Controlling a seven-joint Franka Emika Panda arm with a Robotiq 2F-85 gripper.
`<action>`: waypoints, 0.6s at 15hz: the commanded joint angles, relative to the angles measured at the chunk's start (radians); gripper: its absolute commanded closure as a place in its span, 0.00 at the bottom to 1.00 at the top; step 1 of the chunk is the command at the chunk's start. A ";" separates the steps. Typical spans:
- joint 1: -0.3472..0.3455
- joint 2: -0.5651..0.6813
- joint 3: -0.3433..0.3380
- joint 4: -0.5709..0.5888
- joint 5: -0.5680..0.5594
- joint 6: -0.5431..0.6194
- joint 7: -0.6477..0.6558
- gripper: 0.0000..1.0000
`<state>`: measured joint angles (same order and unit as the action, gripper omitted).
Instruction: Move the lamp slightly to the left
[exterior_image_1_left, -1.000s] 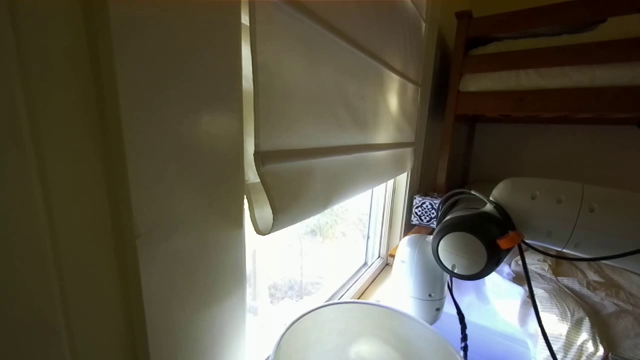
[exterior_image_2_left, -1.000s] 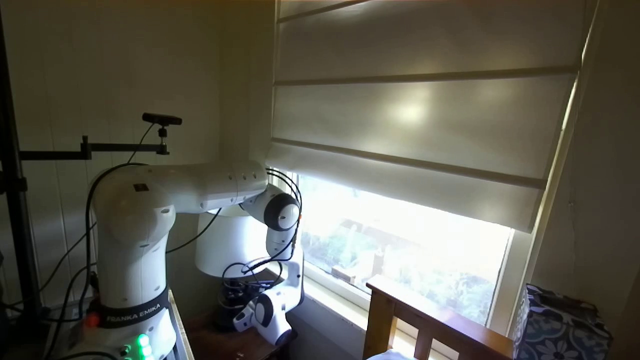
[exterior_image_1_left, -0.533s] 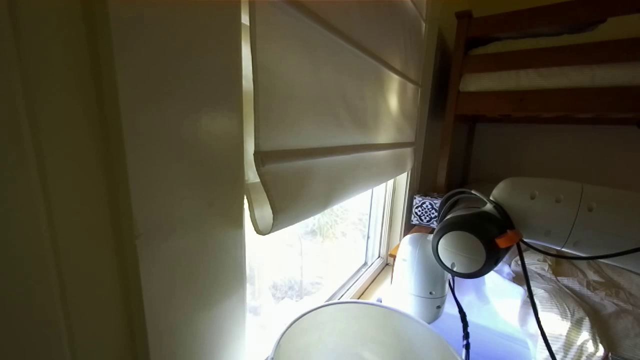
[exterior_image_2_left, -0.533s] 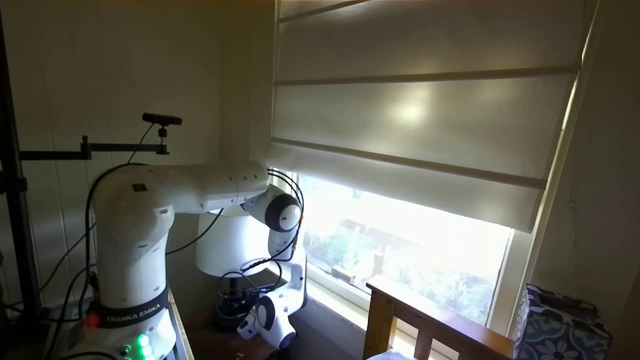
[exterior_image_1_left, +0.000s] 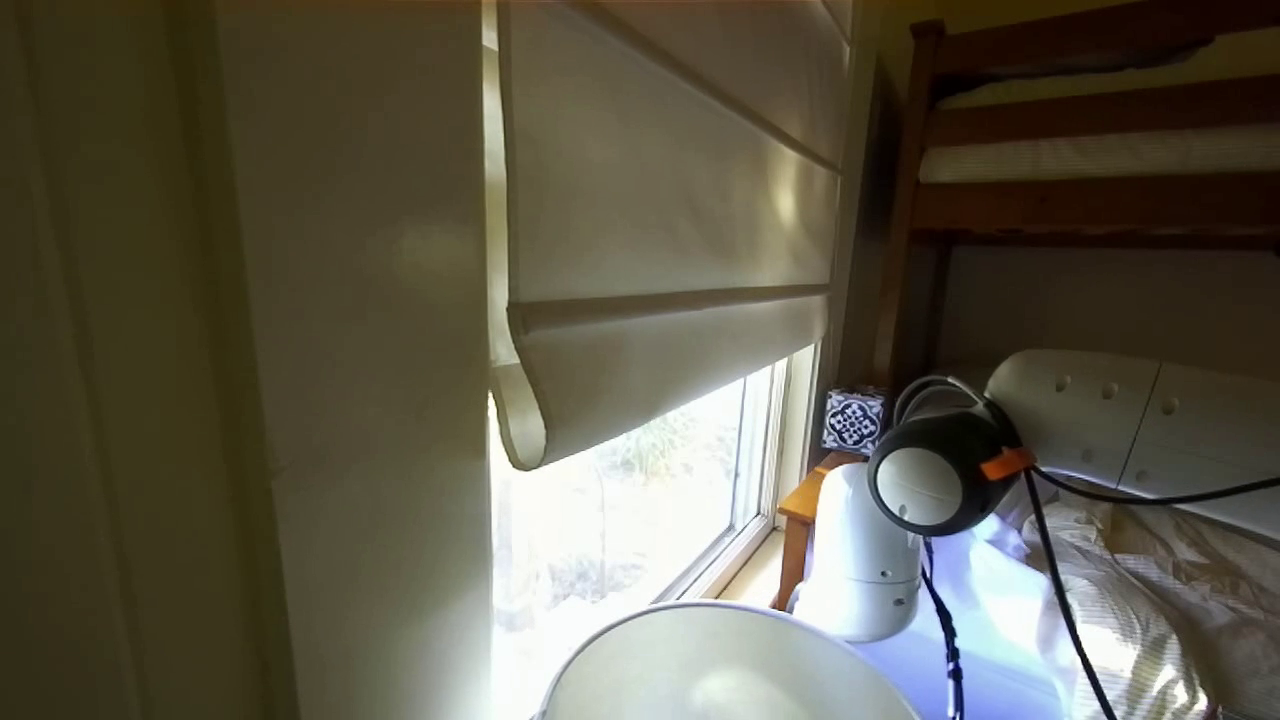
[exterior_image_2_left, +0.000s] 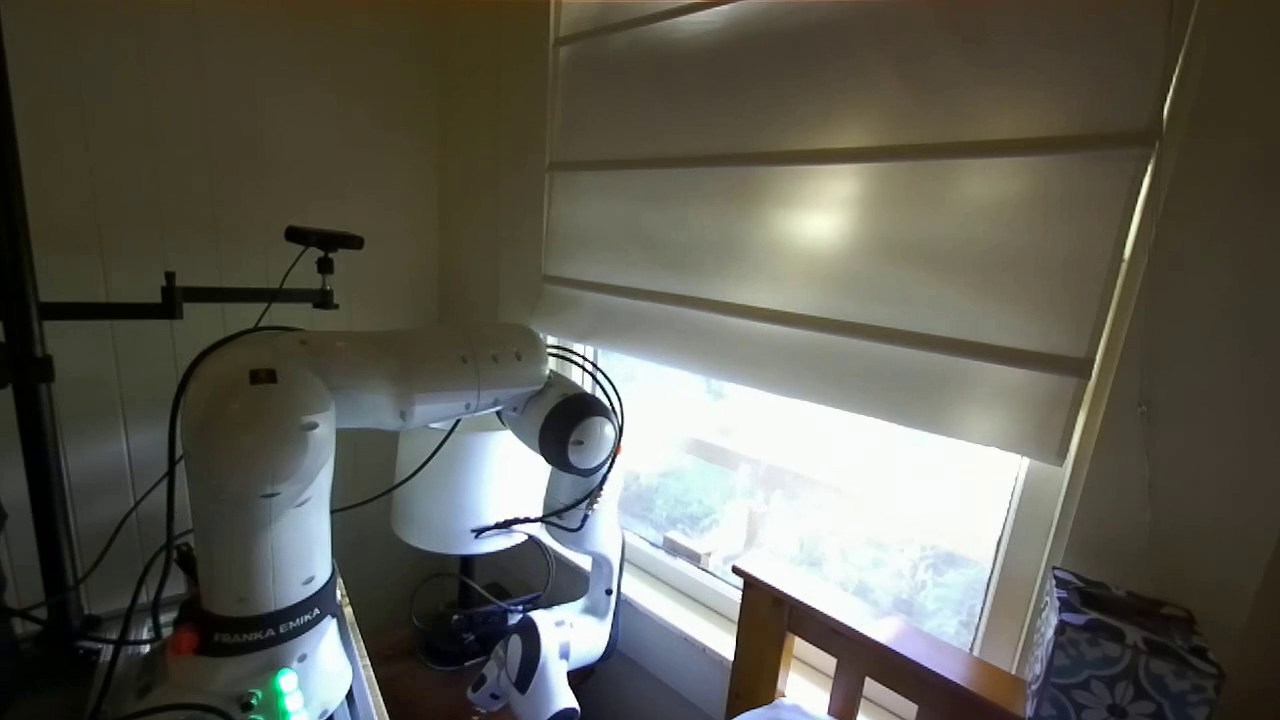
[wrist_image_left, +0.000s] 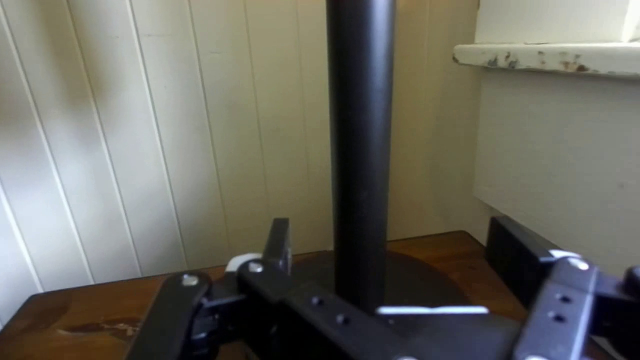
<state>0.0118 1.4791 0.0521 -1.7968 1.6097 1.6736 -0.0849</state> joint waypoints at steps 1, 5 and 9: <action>-0.049 -0.065 -0.006 -0.121 0.126 0.012 -0.158 0.00; -0.056 -0.148 -0.015 -0.235 0.265 0.021 -0.271 0.00; -0.031 -0.276 -0.018 -0.403 0.431 0.038 -0.342 0.00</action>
<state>-0.0466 1.3321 0.0379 -2.0392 1.9224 1.6836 -0.3742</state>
